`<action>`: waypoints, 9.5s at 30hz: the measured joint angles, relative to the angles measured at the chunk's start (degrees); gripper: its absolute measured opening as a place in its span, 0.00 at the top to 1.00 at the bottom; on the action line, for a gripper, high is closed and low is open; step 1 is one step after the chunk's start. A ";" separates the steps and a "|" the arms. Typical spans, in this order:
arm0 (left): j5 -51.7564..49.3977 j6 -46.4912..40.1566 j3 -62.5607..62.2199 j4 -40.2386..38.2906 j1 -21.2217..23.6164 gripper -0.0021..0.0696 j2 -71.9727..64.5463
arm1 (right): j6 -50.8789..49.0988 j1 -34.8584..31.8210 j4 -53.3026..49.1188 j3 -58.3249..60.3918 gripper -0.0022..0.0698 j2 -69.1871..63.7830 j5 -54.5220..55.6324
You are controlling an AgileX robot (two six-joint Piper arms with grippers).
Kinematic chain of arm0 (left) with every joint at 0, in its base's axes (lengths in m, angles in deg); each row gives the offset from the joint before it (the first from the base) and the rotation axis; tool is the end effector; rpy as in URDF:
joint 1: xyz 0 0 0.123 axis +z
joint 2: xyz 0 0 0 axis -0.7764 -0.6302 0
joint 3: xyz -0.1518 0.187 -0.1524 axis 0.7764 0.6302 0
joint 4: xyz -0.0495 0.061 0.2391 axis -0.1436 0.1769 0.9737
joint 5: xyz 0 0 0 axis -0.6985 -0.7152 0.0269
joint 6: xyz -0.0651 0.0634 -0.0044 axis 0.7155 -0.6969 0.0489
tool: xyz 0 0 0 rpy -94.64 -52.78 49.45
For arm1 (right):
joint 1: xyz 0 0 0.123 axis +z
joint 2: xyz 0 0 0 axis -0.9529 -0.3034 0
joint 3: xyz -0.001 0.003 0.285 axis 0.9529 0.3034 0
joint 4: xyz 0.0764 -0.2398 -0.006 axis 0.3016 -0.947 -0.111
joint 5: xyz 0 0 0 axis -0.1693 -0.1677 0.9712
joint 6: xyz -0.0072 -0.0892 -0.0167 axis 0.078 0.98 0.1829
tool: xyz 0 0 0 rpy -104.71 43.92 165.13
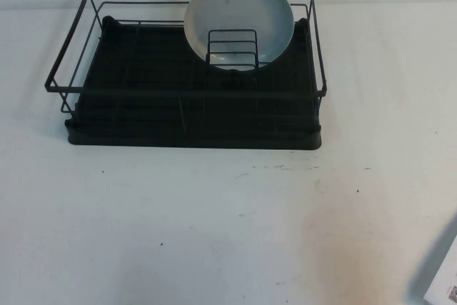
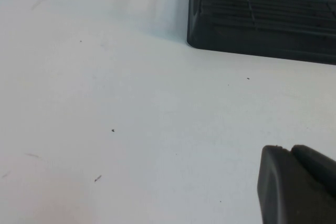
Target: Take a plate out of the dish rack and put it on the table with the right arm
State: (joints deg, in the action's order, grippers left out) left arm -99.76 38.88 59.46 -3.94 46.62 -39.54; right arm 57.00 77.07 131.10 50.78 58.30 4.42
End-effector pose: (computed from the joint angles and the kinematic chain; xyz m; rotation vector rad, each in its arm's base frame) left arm 0.0531 -0.0025 0.1741 0.0477 1.8469 -0.0444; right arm 0.0909 0.0302 0.2820 0.2190 1.7707 0.6694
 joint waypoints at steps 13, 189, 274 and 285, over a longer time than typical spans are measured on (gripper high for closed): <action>0.00 0.00 0.00 0.00 0.00 0.98 0.00 | 13.56 0.00 -1.26 -24.78 1.00 -30.88 -9.76; 0.00 0.00 0.00 0.00 0.00 0.98 0.00 | 31.74 12.57 -21.02 -98.77 0.98 -89.01 -16.25; 0.00 0.00 0.00 0.00 0.00 0.98 0.00 | -30.58 26.11 -29.86 -40.82 0.98 -78.23 -7.19; 0.00 0.00 0.00 0.00 0.00 0.98 0.00 | -30.58 26.11 -30.98 -41.05 0.53 -78.31 -6.87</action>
State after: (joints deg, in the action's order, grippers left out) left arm -99.76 38.88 59.46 -3.94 46.62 -39.54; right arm 26.42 103.18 100.12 9.73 -20.01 -2.45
